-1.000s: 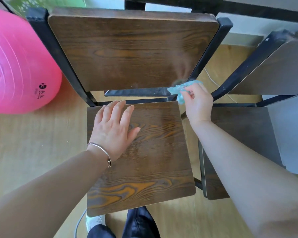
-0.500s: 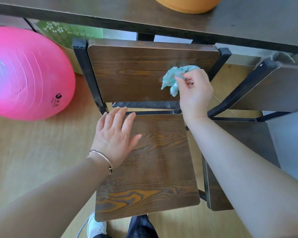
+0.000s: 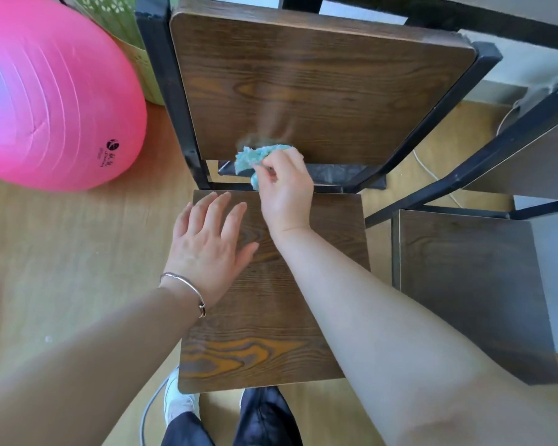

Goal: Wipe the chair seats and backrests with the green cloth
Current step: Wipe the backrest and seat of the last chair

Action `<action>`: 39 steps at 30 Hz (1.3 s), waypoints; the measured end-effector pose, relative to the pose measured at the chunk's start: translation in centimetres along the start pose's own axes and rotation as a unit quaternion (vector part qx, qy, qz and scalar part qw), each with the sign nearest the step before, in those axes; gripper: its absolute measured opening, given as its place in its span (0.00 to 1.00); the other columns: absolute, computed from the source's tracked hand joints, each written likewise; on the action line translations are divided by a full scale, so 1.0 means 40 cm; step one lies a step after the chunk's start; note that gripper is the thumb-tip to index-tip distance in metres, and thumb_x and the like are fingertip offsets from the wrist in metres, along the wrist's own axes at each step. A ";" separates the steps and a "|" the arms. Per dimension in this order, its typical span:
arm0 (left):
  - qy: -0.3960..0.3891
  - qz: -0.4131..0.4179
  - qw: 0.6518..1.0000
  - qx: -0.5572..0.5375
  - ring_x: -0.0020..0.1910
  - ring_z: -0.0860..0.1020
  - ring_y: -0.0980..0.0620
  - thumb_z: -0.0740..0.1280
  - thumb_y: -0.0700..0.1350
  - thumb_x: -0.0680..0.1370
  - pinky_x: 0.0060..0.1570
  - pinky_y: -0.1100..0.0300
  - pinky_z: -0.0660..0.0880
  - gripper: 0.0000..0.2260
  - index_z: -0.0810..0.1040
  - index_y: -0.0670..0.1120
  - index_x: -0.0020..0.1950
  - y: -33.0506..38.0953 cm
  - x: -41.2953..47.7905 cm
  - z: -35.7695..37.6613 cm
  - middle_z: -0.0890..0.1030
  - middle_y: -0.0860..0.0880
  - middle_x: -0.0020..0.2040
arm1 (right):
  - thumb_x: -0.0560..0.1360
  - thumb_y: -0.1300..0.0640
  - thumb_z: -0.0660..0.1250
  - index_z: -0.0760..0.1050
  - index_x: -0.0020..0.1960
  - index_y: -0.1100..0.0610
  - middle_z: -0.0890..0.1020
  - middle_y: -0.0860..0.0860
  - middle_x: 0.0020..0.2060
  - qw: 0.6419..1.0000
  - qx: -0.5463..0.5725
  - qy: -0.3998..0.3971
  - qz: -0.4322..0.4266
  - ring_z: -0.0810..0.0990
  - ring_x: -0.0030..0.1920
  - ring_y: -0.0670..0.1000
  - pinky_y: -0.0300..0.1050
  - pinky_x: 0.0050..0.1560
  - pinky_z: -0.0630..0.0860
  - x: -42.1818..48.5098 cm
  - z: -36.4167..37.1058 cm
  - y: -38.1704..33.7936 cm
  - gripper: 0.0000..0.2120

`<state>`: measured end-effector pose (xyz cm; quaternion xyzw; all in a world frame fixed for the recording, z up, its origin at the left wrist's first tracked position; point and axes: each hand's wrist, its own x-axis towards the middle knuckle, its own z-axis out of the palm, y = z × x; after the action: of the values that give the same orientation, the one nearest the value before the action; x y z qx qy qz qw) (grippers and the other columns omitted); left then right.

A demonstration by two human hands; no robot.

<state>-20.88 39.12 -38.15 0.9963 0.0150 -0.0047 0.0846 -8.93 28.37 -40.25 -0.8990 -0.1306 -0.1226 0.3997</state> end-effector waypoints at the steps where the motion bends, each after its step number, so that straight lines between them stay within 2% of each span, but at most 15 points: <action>1: 0.000 0.002 1.000 0.000 0.69 0.66 0.38 0.61 0.58 0.78 0.67 0.39 0.64 0.26 0.69 0.43 0.70 0.002 0.002 0.000 0.70 0.41 0.70 | 0.75 0.60 0.71 0.76 0.41 0.60 0.77 0.52 0.44 1.000 0.002 -0.001 0.000 0.76 0.43 0.49 0.47 0.40 0.78 0.000 0.000 -0.001 0.07; 5: 0.000 0.015 1.000 0.006 0.69 0.66 0.38 0.59 0.59 0.78 0.66 0.40 0.63 0.27 0.68 0.43 0.70 0.015 0.018 -0.008 0.70 0.41 0.70 | 0.75 0.60 0.70 0.76 0.41 0.60 0.77 0.51 0.44 1.000 0.006 0.002 0.017 0.77 0.42 0.49 0.48 0.40 0.78 0.016 -0.068 0.036 0.07; 9: 0.005 0.030 1.000 0.005 0.69 0.67 0.38 0.59 0.60 0.77 0.66 0.40 0.63 0.28 0.69 0.43 0.70 0.033 0.036 -0.019 0.70 0.41 0.69 | 0.75 0.59 0.70 0.76 0.41 0.60 0.77 0.50 0.44 0.997 -0.051 0.022 0.054 0.77 0.42 0.49 0.46 0.41 0.79 0.045 -0.193 0.136 0.06; 11: 0.009 0.035 0.999 0.002 0.69 0.67 0.38 0.60 0.59 0.77 0.66 0.40 0.64 0.27 0.69 0.44 0.70 0.044 0.043 -0.022 0.70 0.41 0.69 | 0.75 0.59 0.70 0.75 0.42 0.59 0.77 0.50 0.44 0.993 -0.074 0.034 0.082 0.77 0.42 0.48 0.44 0.41 0.78 0.060 -0.257 0.187 0.06; 13: 0.011 0.042 0.999 -0.001 0.69 0.67 0.38 0.62 0.58 0.78 0.66 0.39 0.64 0.26 0.68 0.44 0.70 0.055 0.047 -0.021 0.70 0.41 0.69 | 0.76 0.58 0.70 0.74 0.41 0.58 0.77 0.50 0.44 0.990 -0.084 0.038 0.107 0.76 0.41 0.46 0.35 0.40 0.75 0.072 -0.304 0.219 0.07; 14: 0.008 0.045 0.999 -0.002 0.70 0.67 0.38 0.63 0.57 0.78 0.67 0.39 0.64 0.26 0.68 0.43 0.70 0.058 0.048 -0.019 0.70 0.40 0.69 | 0.76 0.58 0.70 0.74 0.41 0.58 0.76 0.50 0.43 0.989 -0.087 0.036 0.111 0.75 0.41 0.45 0.29 0.39 0.71 0.076 -0.316 0.226 0.07; 16: -0.002 0.045 0.999 -0.002 0.70 0.66 0.38 0.64 0.57 0.76 0.67 0.38 0.64 0.27 0.69 0.43 0.70 0.061 0.051 -0.018 0.70 0.40 0.69 | 0.76 0.58 0.70 0.73 0.41 0.58 0.76 0.49 0.43 0.989 -0.087 0.035 0.110 0.75 0.40 0.46 0.26 0.39 0.68 0.079 -0.320 0.229 0.08; 22: -0.005 0.035 0.999 -0.002 0.69 0.67 0.37 0.63 0.58 0.77 0.67 0.38 0.64 0.27 0.69 0.43 0.70 0.035 0.054 -0.025 0.71 0.40 0.69 | 0.77 0.56 0.69 0.74 0.43 0.58 0.77 0.51 0.46 0.986 -0.069 0.078 0.132 0.77 0.45 0.45 0.27 0.41 0.72 0.068 -0.284 0.197 0.07; 24: 0.004 0.031 0.999 0.002 0.69 0.67 0.38 0.62 0.59 0.78 0.67 0.39 0.64 0.27 0.69 0.43 0.70 0.014 0.049 -0.030 0.71 0.40 0.68 | 0.77 0.56 0.69 0.74 0.44 0.59 0.78 0.53 0.46 0.988 -0.057 0.084 0.113 0.76 0.45 0.45 0.25 0.42 0.70 0.073 -0.273 0.165 0.07; 27: 0.001 0.020 1.000 0.008 0.69 0.67 0.38 0.59 0.60 0.78 0.67 0.40 0.63 0.27 0.69 0.43 0.70 -0.025 0.041 -0.037 0.71 0.40 0.69 | 0.77 0.58 0.69 0.75 0.44 0.61 0.78 0.53 0.45 0.994 -0.038 0.098 0.038 0.73 0.43 0.42 0.25 0.42 0.68 0.099 -0.255 0.078 0.07; 32: -0.003 -0.009 1.000 0.014 0.70 0.66 0.38 0.59 0.60 0.78 0.67 0.40 0.62 0.27 0.69 0.43 0.70 -0.083 0.030 -0.050 0.70 0.40 0.69 | 0.77 0.56 0.69 0.79 0.46 0.63 0.80 0.54 0.45 0.987 -0.001 0.134 -0.087 0.79 0.45 0.46 0.34 0.42 0.77 0.168 -0.205 -0.099 0.08; 35: -0.002 -0.020 1.000 0.013 0.70 0.66 0.38 0.55 0.61 0.78 0.68 0.40 0.62 0.28 0.69 0.44 0.70 -0.115 0.025 -0.054 0.70 0.40 0.69 | 0.77 0.56 0.69 0.80 0.47 0.63 0.81 0.56 0.45 0.979 -0.015 0.143 -0.148 0.81 0.46 0.49 0.37 0.43 0.79 0.184 -0.165 -0.153 0.09; 37: -0.005 -0.029 1.000 0.011 0.70 0.66 0.38 0.54 0.61 0.78 0.68 0.40 0.62 0.28 0.68 0.44 0.70 -0.136 0.022 -0.056 0.70 0.40 0.70 | 0.77 0.58 0.69 0.80 0.46 0.64 0.81 0.57 0.43 0.975 -0.035 0.134 -0.174 0.80 0.45 0.50 0.35 0.44 0.77 0.165 -0.130 -0.148 0.08; 39: -0.004 -0.040 0.999 0.014 0.71 0.65 0.38 0.55 0.60 0.79 0.69 0.40 0.61 0.27 0.69 0.44 0.71 -0.157 0.018 -0.055 0.70 0.41 0.70 | 0.78 0.59 0.67 0.80 0.45 0.63 0.81 0.57 0.43 0.978 -0.065 0.090 -0.176 0.79 0.46 0.50 0.35 0.47 0.75 0.121 -0.080 -0.111 0.08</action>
<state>-20.33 45.68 -37.04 0.9959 0.0543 -0.0125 0.0706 -6.26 29.50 -33.54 -0.8713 -0.2422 -0.2797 0.3223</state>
